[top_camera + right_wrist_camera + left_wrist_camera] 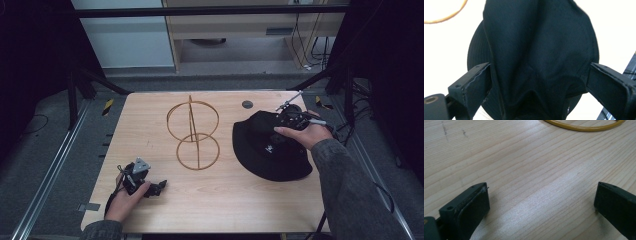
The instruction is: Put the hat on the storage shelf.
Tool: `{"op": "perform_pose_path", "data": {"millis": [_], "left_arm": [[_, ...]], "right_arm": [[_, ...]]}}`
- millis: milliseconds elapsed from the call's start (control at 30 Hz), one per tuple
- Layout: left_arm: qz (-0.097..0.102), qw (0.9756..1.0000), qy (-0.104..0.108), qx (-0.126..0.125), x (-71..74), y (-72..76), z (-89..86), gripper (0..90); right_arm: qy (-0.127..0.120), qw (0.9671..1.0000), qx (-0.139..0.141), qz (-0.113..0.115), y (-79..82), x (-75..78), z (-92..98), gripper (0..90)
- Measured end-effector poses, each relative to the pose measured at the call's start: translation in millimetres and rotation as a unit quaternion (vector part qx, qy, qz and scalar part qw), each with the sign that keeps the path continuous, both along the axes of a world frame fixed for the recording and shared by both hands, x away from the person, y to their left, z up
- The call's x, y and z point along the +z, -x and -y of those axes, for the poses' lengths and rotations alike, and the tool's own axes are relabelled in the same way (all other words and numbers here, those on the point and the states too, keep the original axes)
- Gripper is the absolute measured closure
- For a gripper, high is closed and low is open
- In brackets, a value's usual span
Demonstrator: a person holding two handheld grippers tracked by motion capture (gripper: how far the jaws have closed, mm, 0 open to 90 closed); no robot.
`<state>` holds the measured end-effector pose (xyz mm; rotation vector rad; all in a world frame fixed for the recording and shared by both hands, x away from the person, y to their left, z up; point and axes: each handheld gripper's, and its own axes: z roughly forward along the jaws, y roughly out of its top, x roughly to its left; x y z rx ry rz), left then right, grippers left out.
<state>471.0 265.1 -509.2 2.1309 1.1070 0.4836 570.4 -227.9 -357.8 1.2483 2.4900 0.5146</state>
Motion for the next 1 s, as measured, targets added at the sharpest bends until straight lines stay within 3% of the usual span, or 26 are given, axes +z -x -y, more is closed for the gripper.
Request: {"op": "perform_pose_path", "data": {"millis": [167,333,367,400,567,600,667,1000], "left_arm": [[0.0,1.0,0.0,0.0,0.0,0.0,0.0,0.0],[0.0,1.0,0.0,0.0,0.0,0.0,0.0,0.0],[0.001,1.0,-0.002,-0.001,0.1,-0.2,-0.2,0.0],[0.001,1.0,-0.001,-0.001,0.0,-0.2,-0.2,0.0],[0.002,1.0,-0.001,0.0,0.0,-0.2,-0.1,0.0],[0.001,1.0,-0.001,-0.001,0.0,-0.2,-0.2,0.0],[0.001,1.0,-0.003,-0.002,0.3,-0.2,-0.5,0.0],[0.0,1.0,-0.005,-0.004,0.4,-0.3,-0.7,0.0]], "right_arm": [[-0.001,1.0,-0.004,-0.007,-1.0,-7.6,4.2,14.5],[-0.003,0.9999,0.003,-0.013,0.3,-7.4,4.4,32.3],[-0.001,0.9998,0.009,-0.015,1.1,-9.0,3.3,39.5],[-0.001,0.9998,0.009,-0.015,1.1,-9.0,3.3,39.5],[0.008,0.9995,0.018,-0.024,-0.4,-13.4,1.8,62.8],[0.008,0.9995,0.018,-0.024,-0.4,-13.4,1.8,62.8],[0.003,0.9994,0.02,-0.029,-0.8,-15.5,1.8,71.4],[-0.022,0.9987,0.029,-0.036,1.1,-11.6,3.5,81.1]]}}
